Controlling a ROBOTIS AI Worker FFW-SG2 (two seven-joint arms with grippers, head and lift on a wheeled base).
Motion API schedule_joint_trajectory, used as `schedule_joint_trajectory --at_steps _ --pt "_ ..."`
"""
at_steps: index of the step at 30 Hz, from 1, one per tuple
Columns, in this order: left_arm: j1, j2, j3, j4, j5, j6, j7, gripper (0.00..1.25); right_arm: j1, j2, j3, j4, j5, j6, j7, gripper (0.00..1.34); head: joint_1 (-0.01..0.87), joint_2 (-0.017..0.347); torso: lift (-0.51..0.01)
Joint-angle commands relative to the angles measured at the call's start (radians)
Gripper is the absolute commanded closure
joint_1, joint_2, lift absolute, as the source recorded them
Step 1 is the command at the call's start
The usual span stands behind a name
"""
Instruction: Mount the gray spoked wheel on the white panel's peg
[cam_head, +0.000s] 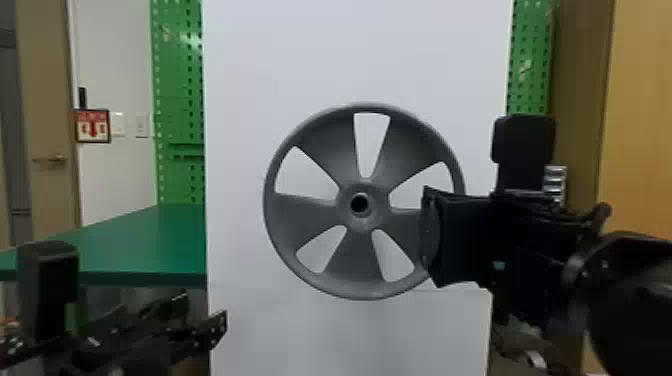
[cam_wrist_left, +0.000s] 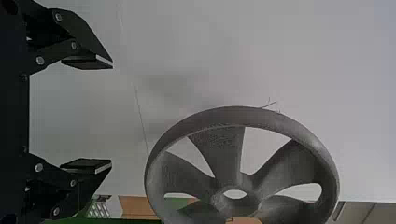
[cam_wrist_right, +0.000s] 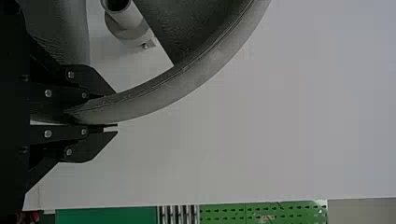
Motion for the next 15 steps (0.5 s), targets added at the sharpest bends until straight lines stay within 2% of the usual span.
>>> schedule_joint_trajectory --at_steps 1,15 --pt "0.0 -0.001 0.0 0.0 0.001 0.0 0.0 0.49 -0.004 -0.001 0.002 0.015 0.007 -0.005 0.0 1.17 0.115 -0.008 -0.462" --pt "-0.002 0.0 -0.003 0.0 -0.001 0.0 0.0 0.49 -0.011 -0.001 0.003 0.053 0.011 -0.019 0.0 1.17 0.115 -0.008 -0.461"
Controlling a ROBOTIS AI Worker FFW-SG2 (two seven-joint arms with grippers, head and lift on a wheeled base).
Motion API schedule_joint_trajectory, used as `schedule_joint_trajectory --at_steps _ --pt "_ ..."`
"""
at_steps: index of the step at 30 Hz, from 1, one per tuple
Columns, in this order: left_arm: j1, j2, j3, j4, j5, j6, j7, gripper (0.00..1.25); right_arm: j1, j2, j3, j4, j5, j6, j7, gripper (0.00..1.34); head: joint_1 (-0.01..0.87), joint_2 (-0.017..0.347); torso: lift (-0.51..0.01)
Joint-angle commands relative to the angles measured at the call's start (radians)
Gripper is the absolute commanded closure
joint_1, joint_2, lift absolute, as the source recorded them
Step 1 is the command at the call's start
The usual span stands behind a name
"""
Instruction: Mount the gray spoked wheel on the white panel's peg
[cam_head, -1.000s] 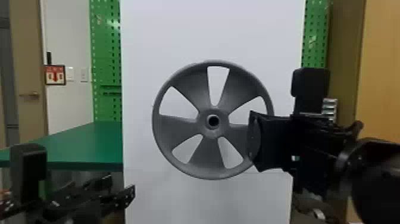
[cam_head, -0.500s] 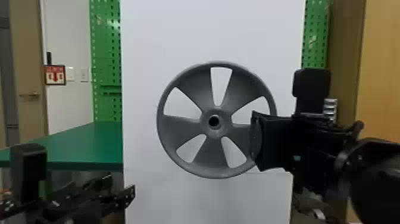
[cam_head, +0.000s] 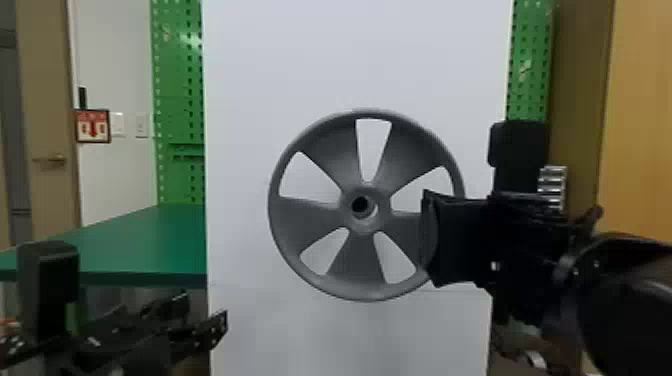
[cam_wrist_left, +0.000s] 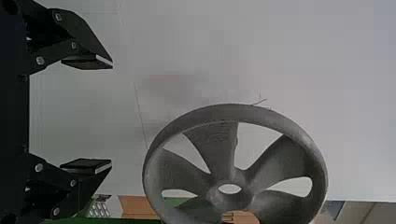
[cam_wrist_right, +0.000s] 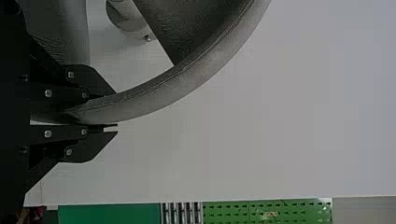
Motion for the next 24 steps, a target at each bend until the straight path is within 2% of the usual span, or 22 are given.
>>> schedule_joint_trajectory --at_steps 1,24 --pt "0.0 -0.001 -0.002 0.0 0.0 0.0 0.0 0.49 -0.003 0.002 0.001 0.017 0.001 -0.007 0.0 1.17 0.115 -0.008 -0.461" --pt "-0.005 0.0 -0.008 0.002 -0.005 0.0 0.0 0.49 -0.018 0.012 0.013 0.074 0.004 -0.042 0.0 1.17 0.117 -0.008 -0.461"
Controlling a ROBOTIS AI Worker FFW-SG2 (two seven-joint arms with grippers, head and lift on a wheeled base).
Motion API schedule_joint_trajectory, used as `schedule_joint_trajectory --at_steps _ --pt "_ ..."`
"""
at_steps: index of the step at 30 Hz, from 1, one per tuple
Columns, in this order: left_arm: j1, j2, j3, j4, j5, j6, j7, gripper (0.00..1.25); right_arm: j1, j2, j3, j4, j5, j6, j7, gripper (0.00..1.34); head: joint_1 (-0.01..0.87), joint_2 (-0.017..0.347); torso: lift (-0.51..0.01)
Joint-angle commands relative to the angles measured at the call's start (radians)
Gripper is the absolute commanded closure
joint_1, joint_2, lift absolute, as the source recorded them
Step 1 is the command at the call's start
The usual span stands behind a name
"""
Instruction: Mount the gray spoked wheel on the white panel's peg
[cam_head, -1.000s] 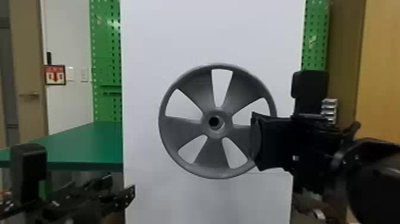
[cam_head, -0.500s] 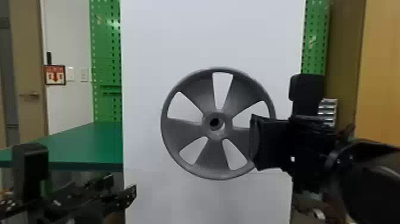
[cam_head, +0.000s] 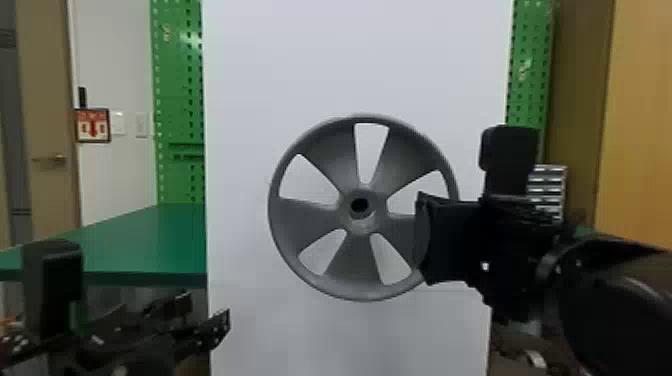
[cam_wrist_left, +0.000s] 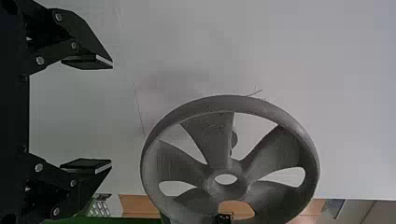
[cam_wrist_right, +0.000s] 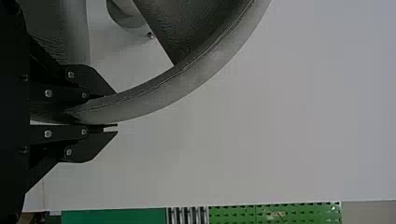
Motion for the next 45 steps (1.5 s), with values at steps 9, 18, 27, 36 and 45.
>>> schedule_joint_trajectory --at_steps 9,18,27,36,45 --pt "-0.005 0.001 -0.005 0.002 -0.002 0.0 0.0 0.49 -0.018 0.007 0.009 0.032 0.002 -0.008 0.0 1.17 0.117 -0.008 -0.46" --pt "-0.008 0.002 -0.012 0.003 -0.002 0.0 0.0 0.49 -0.03 0.007 0.01 0.043 0.009 -0.011 0.0 1.17 0.117 -0.008 -0.46" --pt "-0.008 0.004 -0.012 0.005 0.0 0.0 0.0 0.49 -0.038 0.002 0.009 0.055 0.019 -0.012 0.0 1.17 0.117 -0.008 -0.46" --pt "-0.01 0.004 -0.013 0.005 0.0 -0.001 0.0 0.49 -0.043 0.001 0.01 0.063 0.022 -0.015 0.0 1.17 0.117 -0.008 -0.46" --pt "-0.01 0.004 -0.013 0.005 0.0 -0.001 0.0 0.49 -0.043 -0.002 0.005 0.081 0.023 -0.031 0.0 1.17 0.117 -0.008 -0.459"
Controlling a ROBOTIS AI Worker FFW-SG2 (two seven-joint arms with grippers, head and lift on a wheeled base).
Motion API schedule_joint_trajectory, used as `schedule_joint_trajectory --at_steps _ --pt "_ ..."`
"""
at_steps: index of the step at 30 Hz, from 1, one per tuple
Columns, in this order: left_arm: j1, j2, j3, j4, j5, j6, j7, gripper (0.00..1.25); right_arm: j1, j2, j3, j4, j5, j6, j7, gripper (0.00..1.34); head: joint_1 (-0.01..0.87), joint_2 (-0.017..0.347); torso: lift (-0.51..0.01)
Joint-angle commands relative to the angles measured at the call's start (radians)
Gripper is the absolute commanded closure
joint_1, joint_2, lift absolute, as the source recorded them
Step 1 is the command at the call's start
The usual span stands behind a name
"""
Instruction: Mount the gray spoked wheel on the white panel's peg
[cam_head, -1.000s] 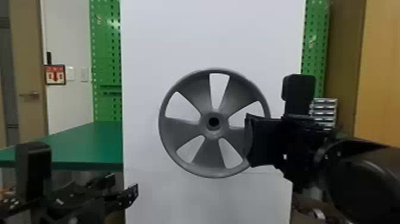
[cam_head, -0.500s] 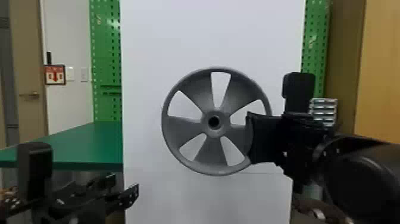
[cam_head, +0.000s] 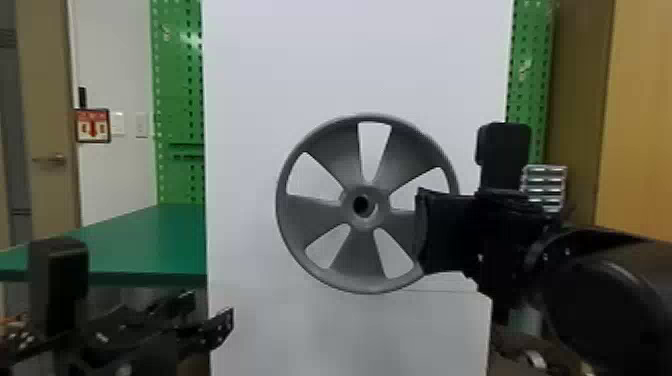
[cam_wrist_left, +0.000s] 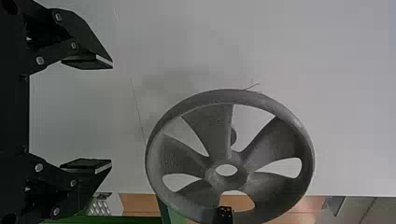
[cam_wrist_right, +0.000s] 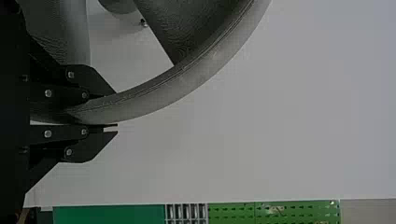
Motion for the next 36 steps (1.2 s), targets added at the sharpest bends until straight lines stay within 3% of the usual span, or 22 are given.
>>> schedule_joint_trajectory --at_steps 1,36 --pt "-0.001 0.0 -0.002 0.0 0.0 0.0 0.0 0.49 0.0 0.0 -0.002 0.01 0.001 -0.008 0.0 1.17 0.117 -0.008 -0.459" --pt "-0.003 0.0 -0.005 0.0 -0.002 0.0 0.0 0.49 -0.025 0.009 0.009 0.082 0.007 -0.04 0.0 1.17 0.117 -0.008 -0.458"
